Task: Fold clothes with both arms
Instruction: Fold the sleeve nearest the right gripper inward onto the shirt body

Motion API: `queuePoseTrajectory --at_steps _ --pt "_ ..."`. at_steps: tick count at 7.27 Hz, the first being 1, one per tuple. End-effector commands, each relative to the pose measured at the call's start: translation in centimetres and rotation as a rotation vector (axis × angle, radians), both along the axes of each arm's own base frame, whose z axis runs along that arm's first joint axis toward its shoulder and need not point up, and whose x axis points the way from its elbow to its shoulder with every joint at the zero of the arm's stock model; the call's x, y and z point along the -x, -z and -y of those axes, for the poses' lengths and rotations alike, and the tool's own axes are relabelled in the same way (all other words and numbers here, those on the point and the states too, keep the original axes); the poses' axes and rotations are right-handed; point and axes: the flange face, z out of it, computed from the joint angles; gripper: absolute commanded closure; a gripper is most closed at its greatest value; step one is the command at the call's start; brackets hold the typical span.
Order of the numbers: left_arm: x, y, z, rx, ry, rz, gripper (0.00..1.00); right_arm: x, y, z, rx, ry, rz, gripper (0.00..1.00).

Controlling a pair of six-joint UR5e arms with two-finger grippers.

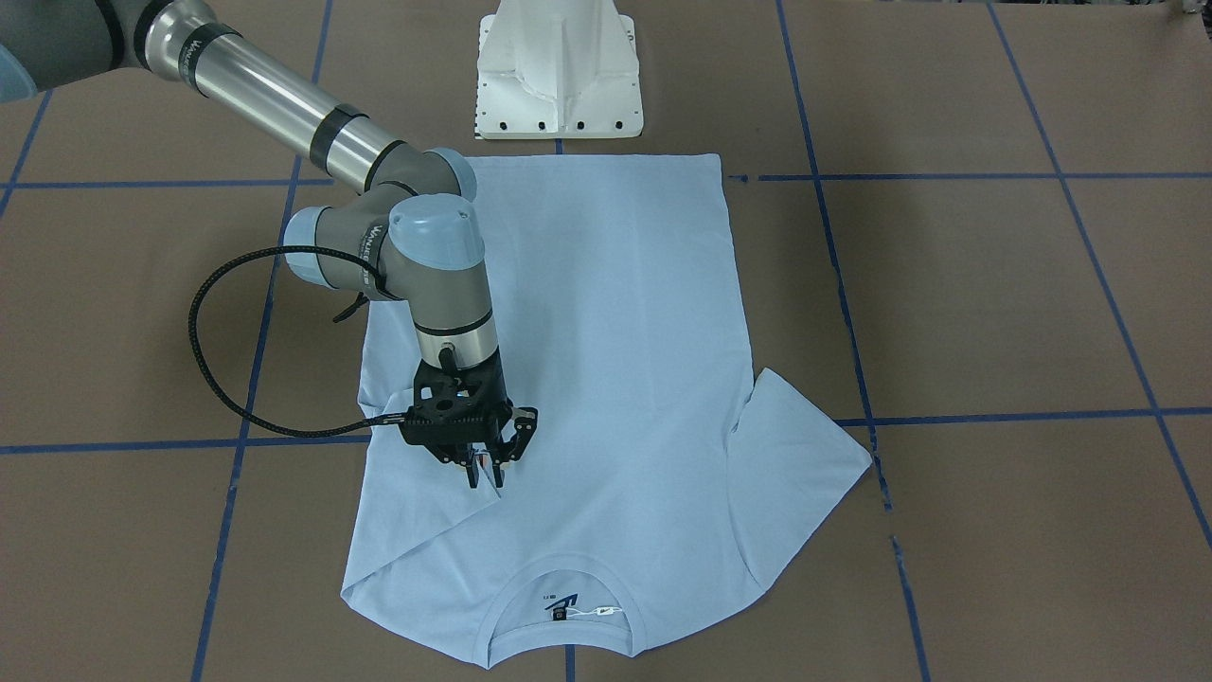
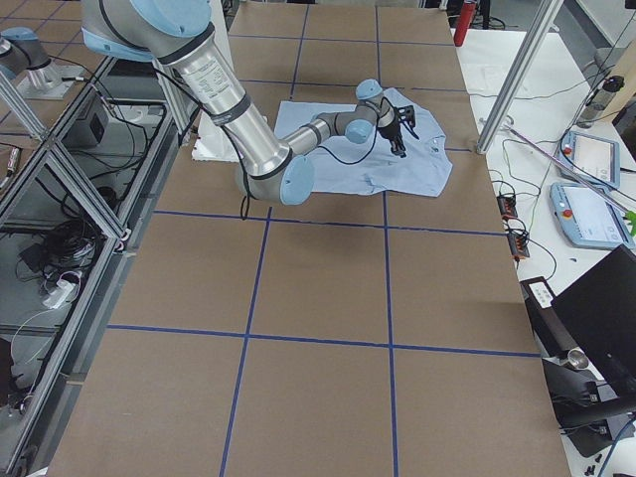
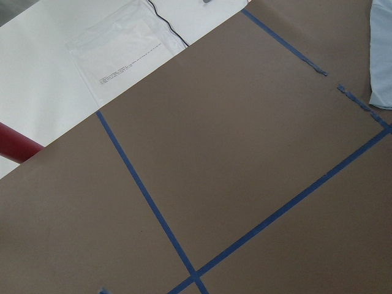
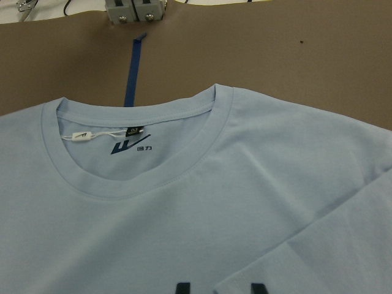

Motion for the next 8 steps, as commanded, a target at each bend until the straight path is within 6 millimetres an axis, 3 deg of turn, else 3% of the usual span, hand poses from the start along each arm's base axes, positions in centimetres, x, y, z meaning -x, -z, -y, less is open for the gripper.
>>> queuePoseTrajectory --at_steps 1,3,4,5,6,7,8 --pt "-0.8 1.3 0.5 -0.046 0.017 -0.029 0.0 -4.3 3.1 3.6 0.056 0.097 0.003 0.0" --pt "-10.1 4.4 4.2 0.112 0.013 -0.178 0.0 -11.7 2.1 7.7 0.045 0.204 -0.022 0.0" --pt "-13.7 7.2 6.8 0.184 0.046 -0.249 0.0 -16.7 -0.3 9.0 0.024 0.27 -0.023 0.0" --pt "-19.6 9.1 9.1 0.267 0.054 -0.299 0.0 -23.7 -3.1 11.0 0.021 0.317 -0.003 0.0" --pt "-23.8 9.5 10.0 0.292 0.118 -0.288 0.1 -30.2 -6.4 12.3 0.017 0.369 0.016 0.0" --pt "-27.7 10.3 10.7 0.331 0.118 -0.308 0.17 -35.2 -10.4 12.6 -0.019 0.42 -0.003 0.0" --pt "-32.4 9.1 10.8 0.375 0.125 -0.315 0.21 -38.9 -13.0 12.4 -0.035 0.428 -0.012 0.0"
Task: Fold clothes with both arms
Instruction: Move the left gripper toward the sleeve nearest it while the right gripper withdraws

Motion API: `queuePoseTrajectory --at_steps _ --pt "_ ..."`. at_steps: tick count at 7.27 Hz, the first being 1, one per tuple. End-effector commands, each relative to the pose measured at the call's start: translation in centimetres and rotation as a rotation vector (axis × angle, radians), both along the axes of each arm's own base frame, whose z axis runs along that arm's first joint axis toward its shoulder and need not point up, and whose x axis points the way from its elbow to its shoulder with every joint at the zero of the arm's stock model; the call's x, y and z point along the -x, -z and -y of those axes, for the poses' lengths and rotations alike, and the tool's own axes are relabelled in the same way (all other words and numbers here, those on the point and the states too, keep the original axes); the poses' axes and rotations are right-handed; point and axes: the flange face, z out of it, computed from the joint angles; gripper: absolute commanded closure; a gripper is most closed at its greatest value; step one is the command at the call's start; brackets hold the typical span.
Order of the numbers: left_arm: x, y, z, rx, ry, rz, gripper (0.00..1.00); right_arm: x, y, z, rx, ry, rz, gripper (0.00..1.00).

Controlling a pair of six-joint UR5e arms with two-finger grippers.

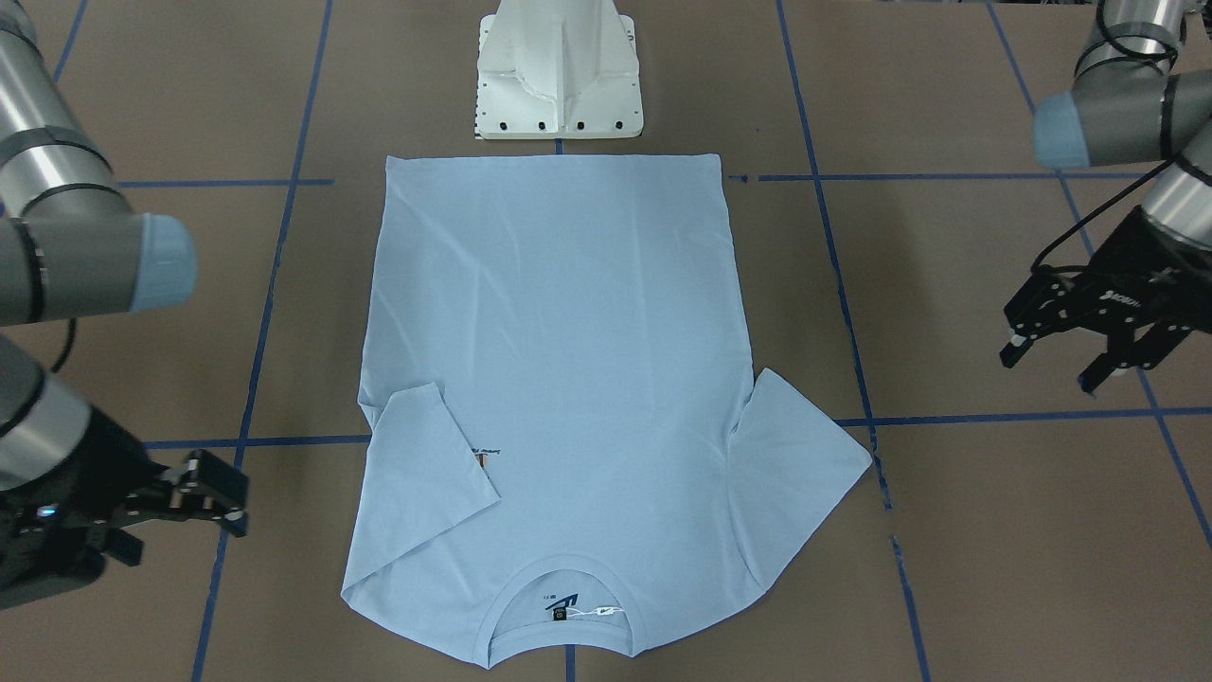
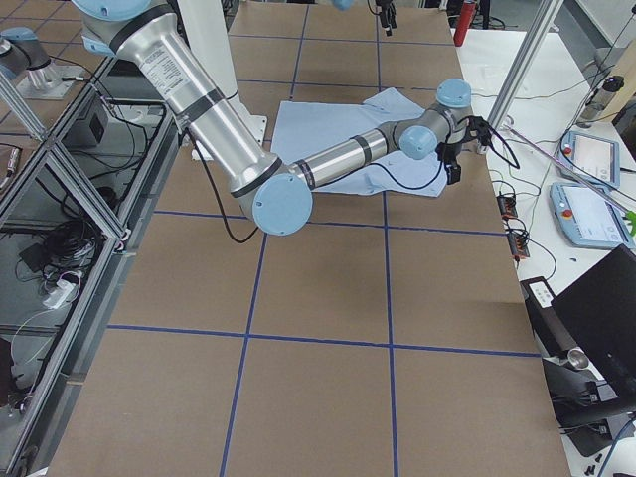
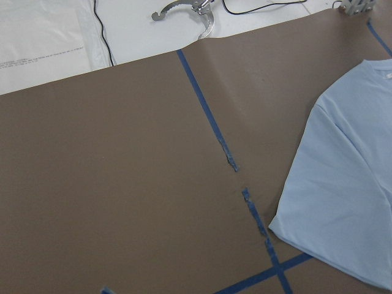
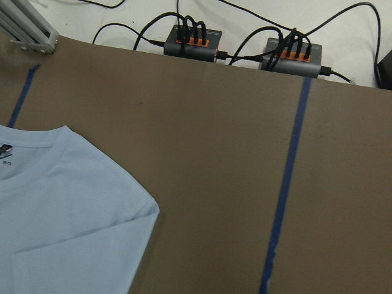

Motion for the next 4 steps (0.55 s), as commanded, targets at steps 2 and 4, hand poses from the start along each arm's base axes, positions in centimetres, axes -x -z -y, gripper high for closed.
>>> queuePoseTrajectory --at_steps 2,4 --pt "-14.1 -1.7 -0.7 0.127 0.096 -0.03 0.21 -5.8 -5.1 -1.5 -0.029 0.026 -0.009 0.0" --pt "-17.2 -2.2 1.6 0.137 0.14 0.006 0.33 -5.7 -5.5 -1.9 -0.028 0.028 -0.008 0.0"
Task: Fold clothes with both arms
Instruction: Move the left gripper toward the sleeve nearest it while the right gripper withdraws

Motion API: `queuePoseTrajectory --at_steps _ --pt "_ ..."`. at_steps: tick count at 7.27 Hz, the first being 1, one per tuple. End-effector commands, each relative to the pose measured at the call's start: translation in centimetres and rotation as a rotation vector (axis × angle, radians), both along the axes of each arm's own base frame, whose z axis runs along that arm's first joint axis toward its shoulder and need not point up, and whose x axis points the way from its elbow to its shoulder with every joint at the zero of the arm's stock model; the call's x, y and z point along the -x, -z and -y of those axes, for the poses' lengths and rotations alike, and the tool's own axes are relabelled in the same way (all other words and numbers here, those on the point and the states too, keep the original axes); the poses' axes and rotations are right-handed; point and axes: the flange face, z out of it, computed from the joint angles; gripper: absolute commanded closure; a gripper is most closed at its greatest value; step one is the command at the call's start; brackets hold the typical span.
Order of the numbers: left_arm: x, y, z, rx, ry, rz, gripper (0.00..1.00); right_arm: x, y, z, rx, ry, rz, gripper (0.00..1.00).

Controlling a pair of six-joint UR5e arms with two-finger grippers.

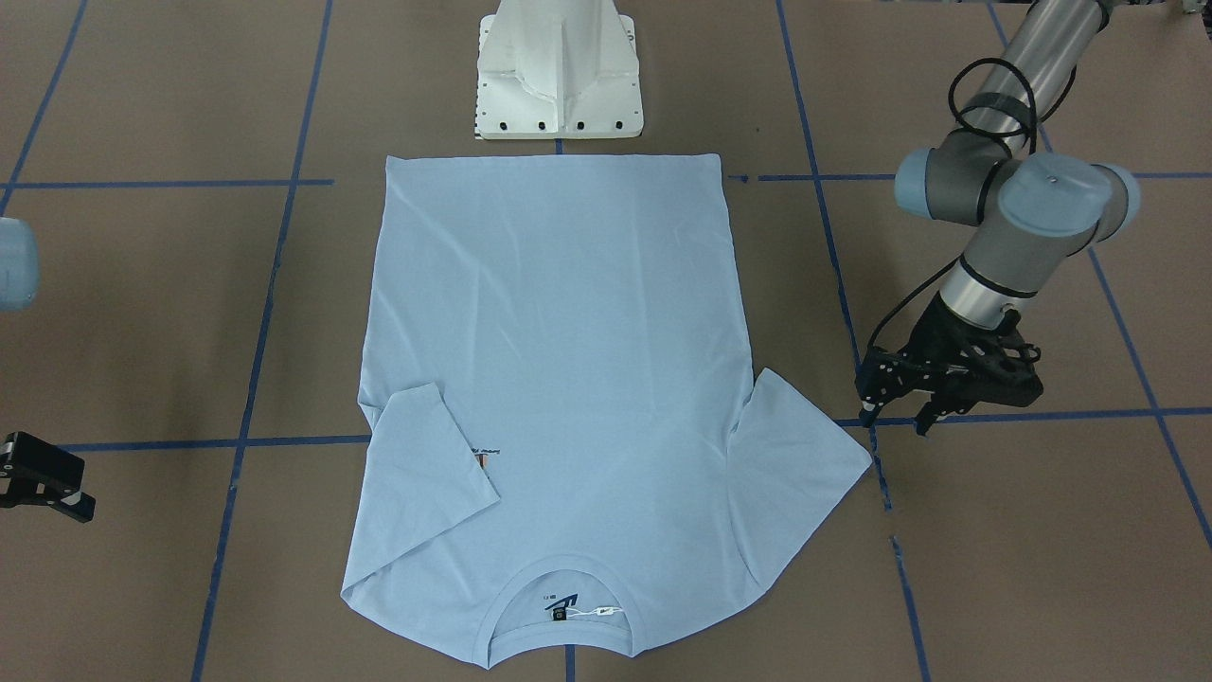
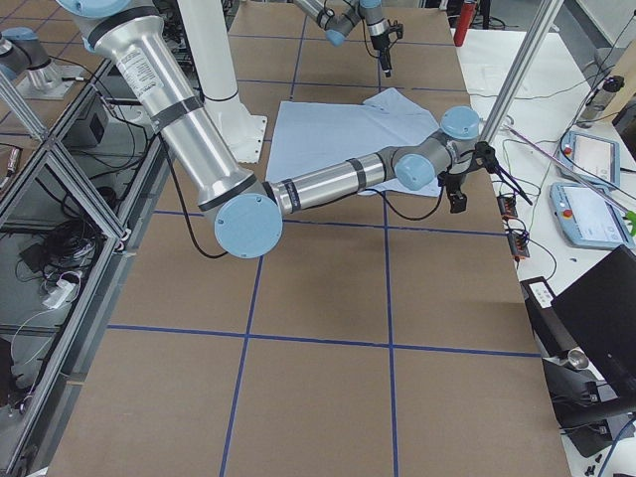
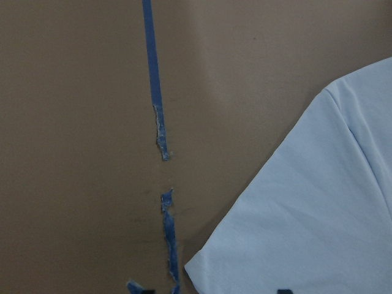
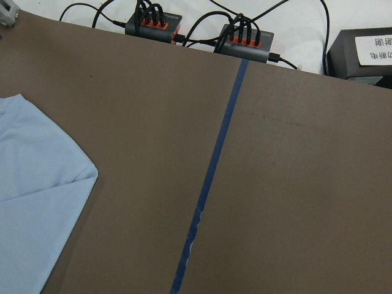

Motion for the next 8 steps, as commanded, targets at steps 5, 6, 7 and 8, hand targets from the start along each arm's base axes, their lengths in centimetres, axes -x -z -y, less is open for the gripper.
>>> queuePoseTrajectory --at_steps 5,6,7,8 --pt "-4.0 -1.8 2.6 0.027 0.046 0.063 0.39 1.1 -0.3 -0.5 -0.001 0.013 -0.004 0.0" --pt "-4.1 -1.9 2.6 0.028 0.044 0.064 0.44 1.1 -0.5 -0.4 0.0 0.013 -0.007 0.0" --pt "-4.8 -1.9 2.1 0.026 0.034 0.066 0.45 1.1 -0.5 -0.4 0.0 0.013 -0.007 0.0" --pt "-4.9 -2.0 2.0 0.028 0.031 0.068 0.45 1.2 -0.5 -0.4 0.002 0.013 -0.006 0.0"
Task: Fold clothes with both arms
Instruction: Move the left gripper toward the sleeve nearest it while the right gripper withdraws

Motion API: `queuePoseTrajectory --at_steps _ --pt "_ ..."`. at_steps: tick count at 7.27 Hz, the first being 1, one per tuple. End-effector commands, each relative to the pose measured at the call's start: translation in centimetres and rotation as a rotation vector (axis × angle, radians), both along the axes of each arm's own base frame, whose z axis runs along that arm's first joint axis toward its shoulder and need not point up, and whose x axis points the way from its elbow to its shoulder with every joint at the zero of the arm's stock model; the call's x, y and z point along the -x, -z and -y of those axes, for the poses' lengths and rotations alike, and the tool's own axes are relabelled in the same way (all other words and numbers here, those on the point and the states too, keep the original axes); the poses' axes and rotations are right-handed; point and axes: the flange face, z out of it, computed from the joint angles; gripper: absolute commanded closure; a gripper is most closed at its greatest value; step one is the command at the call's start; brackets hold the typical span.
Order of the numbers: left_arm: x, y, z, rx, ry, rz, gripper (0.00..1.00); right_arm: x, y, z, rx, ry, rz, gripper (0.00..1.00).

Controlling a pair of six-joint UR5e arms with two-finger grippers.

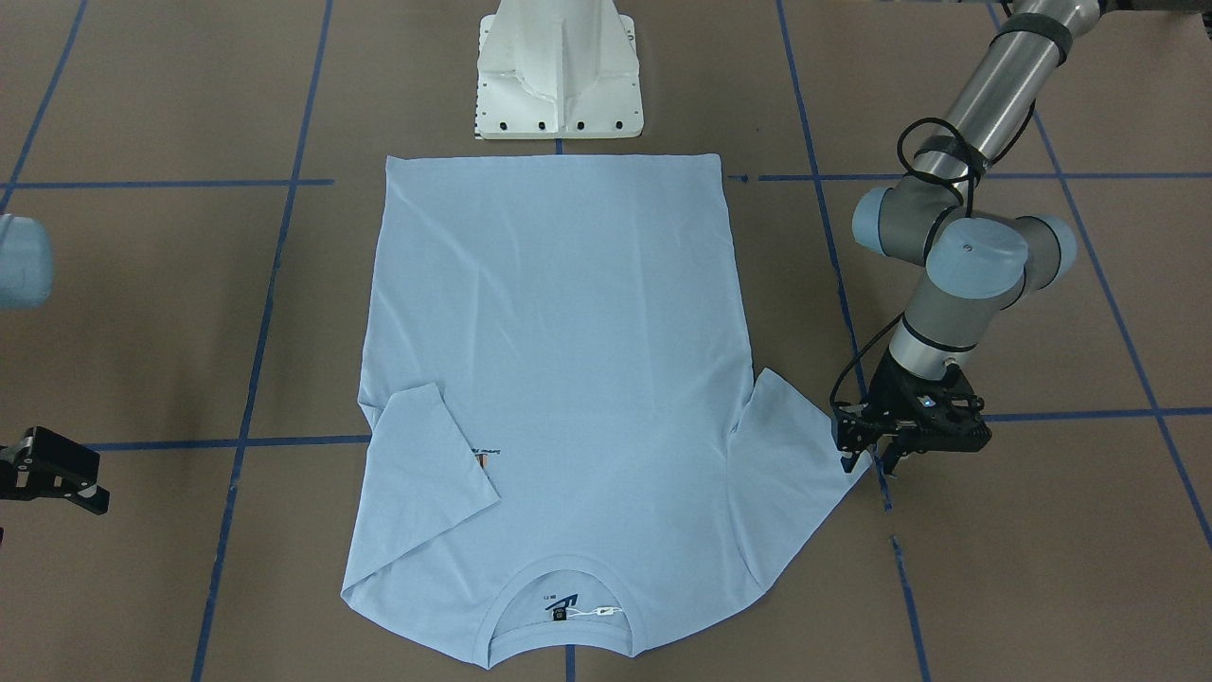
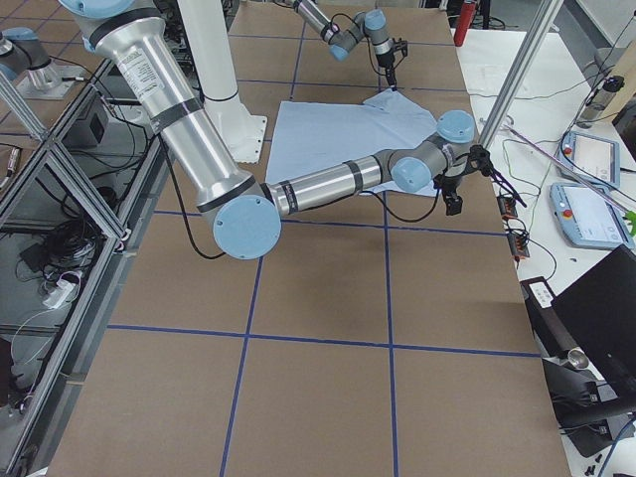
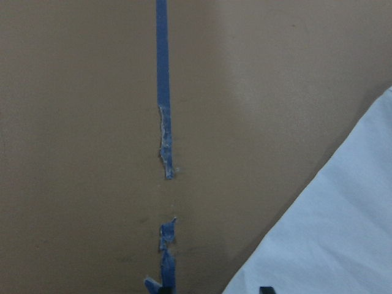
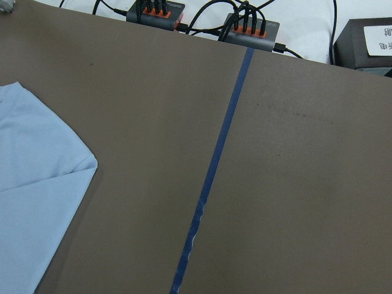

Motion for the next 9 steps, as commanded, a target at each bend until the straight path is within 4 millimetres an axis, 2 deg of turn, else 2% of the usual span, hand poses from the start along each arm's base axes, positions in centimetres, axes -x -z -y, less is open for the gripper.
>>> queuePoseTrajectory --at_steps 1,3,4,5,6,7,9 --pt "-0.6 -0.2 -0.5 0.004 -0.011 0.004 0.45 0.1 -0.1 0.0 0.002 0.001 -0.001 0.0" --pt "-0.8 -0.5 -0.7 0.006 -0.016 0.008 0.45 0.1 -0.1 -0.1 0.0 0.002 0.001 0.0" --pt "-1.2 -0.5 -1.0 0.007 -0.021 0.008 0.52 0.0 -0.3 -0.2 0.002 0.002 0.0 0.0" --pt "-1.2 -0.3 -1.0 0.003 -0.023 0.007 0.86 0.0 -0.3 -0.2 0.003 0.002 0.0 0.0" --pt "-1.3 -0.4 -1.1 0.001 -0.024 0.01 1.0 0.1 -0.4 -0.3 0.004 0.004 -0.001 0.0" --pt "-1.4 0.5 -0.9 -0.024 0.003 0.017 1.0 0.2 -0.4 -0.3 0.004 0.005 -0.001 0.0" --pt "-1.5 4.6 -1.1 -0.043 -0.001 -0.009 1.0 0.6 -0.4 -0.4 0.005 0.01 -0.002 0.0"
